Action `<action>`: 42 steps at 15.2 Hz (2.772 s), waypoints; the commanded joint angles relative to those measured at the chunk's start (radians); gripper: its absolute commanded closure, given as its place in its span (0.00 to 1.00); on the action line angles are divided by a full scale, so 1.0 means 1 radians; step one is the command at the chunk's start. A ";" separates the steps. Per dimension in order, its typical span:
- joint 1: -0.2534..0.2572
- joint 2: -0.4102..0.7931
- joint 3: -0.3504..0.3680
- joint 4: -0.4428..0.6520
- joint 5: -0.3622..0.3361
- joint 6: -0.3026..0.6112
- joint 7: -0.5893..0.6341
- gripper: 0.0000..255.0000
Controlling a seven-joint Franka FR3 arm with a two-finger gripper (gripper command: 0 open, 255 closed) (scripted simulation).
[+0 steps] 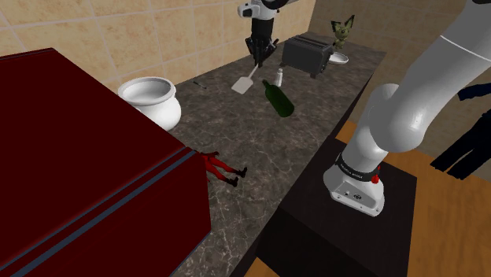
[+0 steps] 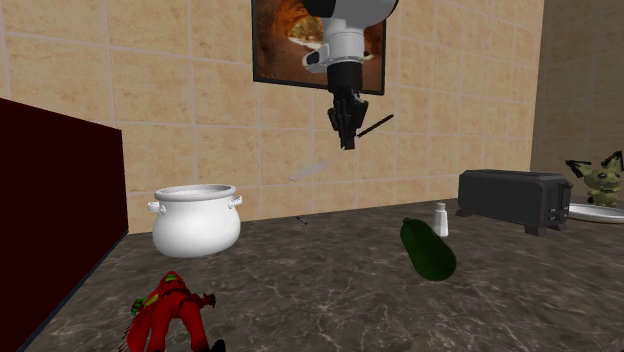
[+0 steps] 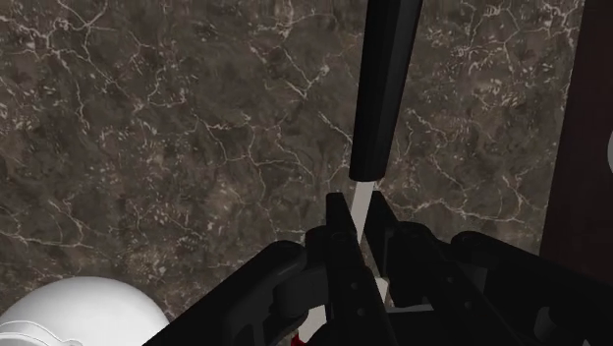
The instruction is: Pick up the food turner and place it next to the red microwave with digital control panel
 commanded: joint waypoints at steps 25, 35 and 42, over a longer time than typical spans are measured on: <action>0.009 -0.014 0.019 0.329 0.012 -0.344 -0.021 1.00; 0.103 0.129 0.138 0.477 0.066 -0.370 0.180 1.00; 0.167 0.283 0.203 0.662 0.092 -0.411 0.305 1.00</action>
